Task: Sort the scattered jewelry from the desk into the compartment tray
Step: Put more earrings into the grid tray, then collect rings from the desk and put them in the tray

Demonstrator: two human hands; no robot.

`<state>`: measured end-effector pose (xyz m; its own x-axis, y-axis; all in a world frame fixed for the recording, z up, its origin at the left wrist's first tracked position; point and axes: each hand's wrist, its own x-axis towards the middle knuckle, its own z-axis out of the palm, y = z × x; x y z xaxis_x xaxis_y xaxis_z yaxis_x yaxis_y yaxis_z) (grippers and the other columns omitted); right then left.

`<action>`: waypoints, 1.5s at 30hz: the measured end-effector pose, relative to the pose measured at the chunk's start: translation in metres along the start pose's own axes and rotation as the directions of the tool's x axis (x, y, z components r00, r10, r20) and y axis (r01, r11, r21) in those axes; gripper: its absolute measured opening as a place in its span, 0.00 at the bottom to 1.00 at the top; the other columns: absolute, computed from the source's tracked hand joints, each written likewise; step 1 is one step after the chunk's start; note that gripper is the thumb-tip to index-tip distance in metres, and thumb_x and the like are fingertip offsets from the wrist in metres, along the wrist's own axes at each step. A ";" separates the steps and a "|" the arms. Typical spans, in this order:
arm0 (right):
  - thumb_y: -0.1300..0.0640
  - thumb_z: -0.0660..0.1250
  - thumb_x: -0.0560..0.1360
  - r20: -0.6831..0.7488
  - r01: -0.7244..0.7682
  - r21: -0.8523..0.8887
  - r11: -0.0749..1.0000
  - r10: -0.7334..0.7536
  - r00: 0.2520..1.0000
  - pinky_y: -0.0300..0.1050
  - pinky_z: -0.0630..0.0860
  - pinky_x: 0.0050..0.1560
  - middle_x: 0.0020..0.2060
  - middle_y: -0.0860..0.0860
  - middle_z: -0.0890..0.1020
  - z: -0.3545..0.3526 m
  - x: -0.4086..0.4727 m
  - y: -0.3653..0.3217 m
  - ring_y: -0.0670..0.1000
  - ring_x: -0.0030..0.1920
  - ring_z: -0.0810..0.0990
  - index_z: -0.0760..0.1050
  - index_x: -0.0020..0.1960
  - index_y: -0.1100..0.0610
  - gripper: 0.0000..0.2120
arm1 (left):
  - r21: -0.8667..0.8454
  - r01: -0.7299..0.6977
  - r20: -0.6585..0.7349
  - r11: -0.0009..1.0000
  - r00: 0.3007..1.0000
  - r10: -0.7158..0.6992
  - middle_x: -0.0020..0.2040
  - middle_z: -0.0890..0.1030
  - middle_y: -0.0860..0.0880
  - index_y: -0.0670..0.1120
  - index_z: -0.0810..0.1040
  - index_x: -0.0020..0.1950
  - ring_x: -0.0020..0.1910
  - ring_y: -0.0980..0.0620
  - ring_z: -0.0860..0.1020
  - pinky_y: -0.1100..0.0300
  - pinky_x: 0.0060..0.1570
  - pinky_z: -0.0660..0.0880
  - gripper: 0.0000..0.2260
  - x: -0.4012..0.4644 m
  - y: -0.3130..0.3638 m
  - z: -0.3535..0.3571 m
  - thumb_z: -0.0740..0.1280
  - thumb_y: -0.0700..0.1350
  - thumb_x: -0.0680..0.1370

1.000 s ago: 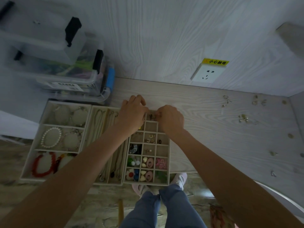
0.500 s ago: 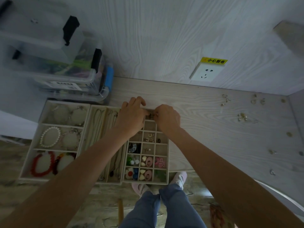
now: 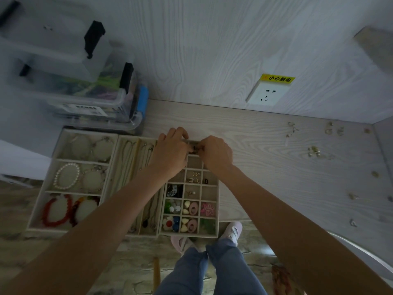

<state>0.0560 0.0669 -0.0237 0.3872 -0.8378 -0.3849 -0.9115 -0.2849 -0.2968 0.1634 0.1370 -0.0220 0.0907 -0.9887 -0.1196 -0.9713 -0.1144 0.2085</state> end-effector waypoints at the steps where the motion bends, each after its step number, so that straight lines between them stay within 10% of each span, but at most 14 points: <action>1: 0.60 0.60 0.76 -0.001 -0.001 -0.001 1.000 0.001 1.000 0.43 0.67 0.38 0.48 0.54 0.81 0.000 0.000 0.000 0.55 0.46 0.80 0.81 0.53 0.55 0.11 | -0.003 0.001 -0.004 1.000 1.000 -0.001 0.64 0.68 0.50 0.56 0.77 0.62 0.63 0.50 0.65 0.55 0.60 0.63 0.15 0.000 0.000 0.000 0.62 0.44 0.78; 13: 0.60 0.59 0.77 0.043 0.014 0.056 0.998 -0.016 0.999 0.43 0.67 0.36 0.42 0.53 0.79 -0.012 -0.006 0.007 0.55 0.43 0.79 0.81 0.47 0.57 0.11 | 0.004 0.050 0.002 0.999 0.999 -0.050 0.64 0.67 0.51 0.58 0.75 0.64 0.62 0.51 0.65 0.57 0.57 0.62 0.19 -0.002 0.008 -0.005 0.63 0.40 0.76; 18: 0.57 0.60 0.78 -0.029 0.053 0.136 0.989 -0.049 0.998 0.47 0.74 0.51 0.56 0.52 0.79 -0.033 -0.015 0.029 0.54 0.55 0.78 0.78 0.59 0.52 0.13 | -0.004 0.041 0.005 0.999 0.999 -0.041 0.65 0.66 0.50 0.54 0.75 0.65 0.62 0.50 0.65 0.56 0.59 0.62 0.19 0.009 0.023 -0.012 0.64 0.41 0.76; 32: 0.58 0.63 0.77 -0.096 -0.001 0.273 0.962 0.029 0.995 0.43 0.71 0.60 0.57 0.55 0.77 -0.091 -0.025 0.209 0.54 0.57 0.77 0.78 0.57 0.56 0.11 | -0.063 -0.035 0.210 0.997 0.976 0.047 0.63 0.73 0.48 0.51 0.74 0.65 0.61 0.49 0.73 0.54 0.59 0.67 0.15 0.091 0.170 -0.010 0.57 0.44 0.80; 39: 0.61 0.56 0.80 0.019 0.107 0.084 0.991 -0.109 0.994 0.46 0.60 0.69 0.73 0.52 0.60 -0.112 -0.001 0.295 0.55 0.71 0.62 0.56 0.75 0.52 0.25 | -0.231 0.171 0.217 0.958 0.969 -0.121 0.56 0.72 0.41 0.42 0.73 0.62 0.59 0.42 0.73 0.50 0.56 0.72 0.15 0.141 0.244 0.031 0.62 0.46 0.78; 45: 0.65 0.53 0.80 0.091 0.291 -0.002 0.957 -0.290 0.953 0.49 0.59 0.72 0.76 0.51 0.56 -0.113 0.041 0.303 0.54 0.73 0.58 0.55 0.76 0.51 0.26 | -0.237 0.469 0.159 0.851 0.883 -0.442 0.61 0.68 0.40 0.39 0.66 0.64 0.61 0.41 0.69 0.48 0.56 0.70 0.18 0.160 0.281 0.055 0.65 0.46 0.78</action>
<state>-0.2202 -0.1059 -0.0309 0.6455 -0.6735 -0.3602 -0.7597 -0.5173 -0.3941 -0.1071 -0.0483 -0.0357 0.4744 -0.8067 -0.3524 -0.7321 -0.5838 0.3509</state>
